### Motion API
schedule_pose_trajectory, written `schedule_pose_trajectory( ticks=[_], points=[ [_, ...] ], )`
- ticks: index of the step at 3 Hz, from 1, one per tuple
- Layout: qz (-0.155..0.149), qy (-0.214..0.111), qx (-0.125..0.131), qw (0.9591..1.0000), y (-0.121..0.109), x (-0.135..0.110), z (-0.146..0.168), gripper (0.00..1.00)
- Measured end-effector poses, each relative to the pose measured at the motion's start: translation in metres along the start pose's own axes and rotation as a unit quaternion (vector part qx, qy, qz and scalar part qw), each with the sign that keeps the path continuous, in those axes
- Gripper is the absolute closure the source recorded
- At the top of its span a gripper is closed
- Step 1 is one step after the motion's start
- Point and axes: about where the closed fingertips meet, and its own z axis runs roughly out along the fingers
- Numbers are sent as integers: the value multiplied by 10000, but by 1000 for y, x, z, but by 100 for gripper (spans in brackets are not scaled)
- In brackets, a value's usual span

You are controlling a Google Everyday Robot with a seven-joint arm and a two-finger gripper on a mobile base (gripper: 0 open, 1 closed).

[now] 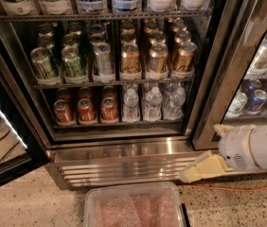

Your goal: Pick water bottle from bottom shelf of fridge

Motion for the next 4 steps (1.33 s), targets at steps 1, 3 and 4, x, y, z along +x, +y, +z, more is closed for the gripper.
schedule_pose_trajectory(
  ticks=[1,3,4],
  points=[
    [754,-733,131,9944,8,-7,26,0],
    [618,-1251,168,9901,-19,-48,56,0],
    [62,-1495,130,9886,-42,-89,93,0]
  ],
)
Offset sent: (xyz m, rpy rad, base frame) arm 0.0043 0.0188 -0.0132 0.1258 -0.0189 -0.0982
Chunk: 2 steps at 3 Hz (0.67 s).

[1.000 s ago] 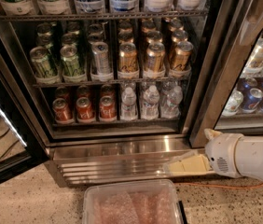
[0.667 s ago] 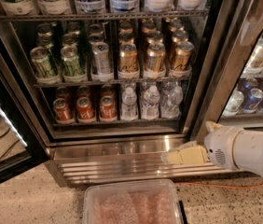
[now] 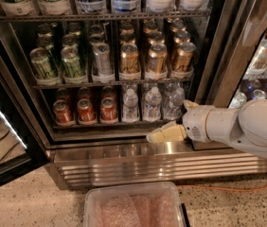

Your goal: Pick water bottle from bottom shelf of fridge

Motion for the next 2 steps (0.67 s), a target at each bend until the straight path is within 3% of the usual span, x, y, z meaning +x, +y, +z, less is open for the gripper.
schedule_pose_trajectory(
  ticks=[2],
  points=[
    [-21,76,146,9999,5,-12,-5,0]
  ],
)
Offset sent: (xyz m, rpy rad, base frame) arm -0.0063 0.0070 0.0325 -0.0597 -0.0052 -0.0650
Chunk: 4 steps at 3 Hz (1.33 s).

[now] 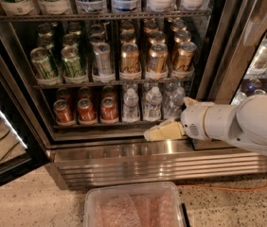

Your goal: Pick water bottle from bottom shelf of fridge

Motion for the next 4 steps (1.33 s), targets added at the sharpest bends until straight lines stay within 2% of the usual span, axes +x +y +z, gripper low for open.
schedule_pose_trajectory(
  ticks=[1,2,3,4],
  points=[
    [20,-67,244,9997,29,-6,1,0],
    [-80,-215,385,9990,36,-20,13,0],
    [-79,-215,392,9990,36,-20,13,0],
    [181,-360,237,9989,48,-13,28,0]
  ],
)
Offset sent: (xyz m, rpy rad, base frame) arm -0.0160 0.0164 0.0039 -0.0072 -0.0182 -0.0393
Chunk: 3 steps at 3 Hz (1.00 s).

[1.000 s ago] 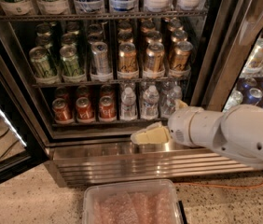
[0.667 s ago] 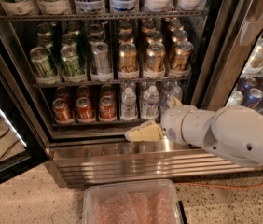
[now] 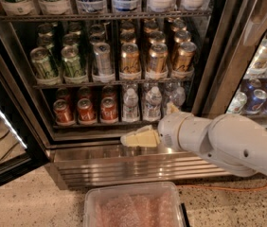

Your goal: Pick water bottle from bottom shelf of fridge

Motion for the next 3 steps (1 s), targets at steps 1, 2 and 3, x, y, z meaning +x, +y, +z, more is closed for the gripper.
schedule_pose_trajectory(
  ticks=[1,2,3],
  points=[
    [415,-312,-140,9986,18,24,32,0],
    [488,-763,-550,9944,61,15,89,0],
    [768,-797,-691,9914,67,28,102,0]
  ],
)
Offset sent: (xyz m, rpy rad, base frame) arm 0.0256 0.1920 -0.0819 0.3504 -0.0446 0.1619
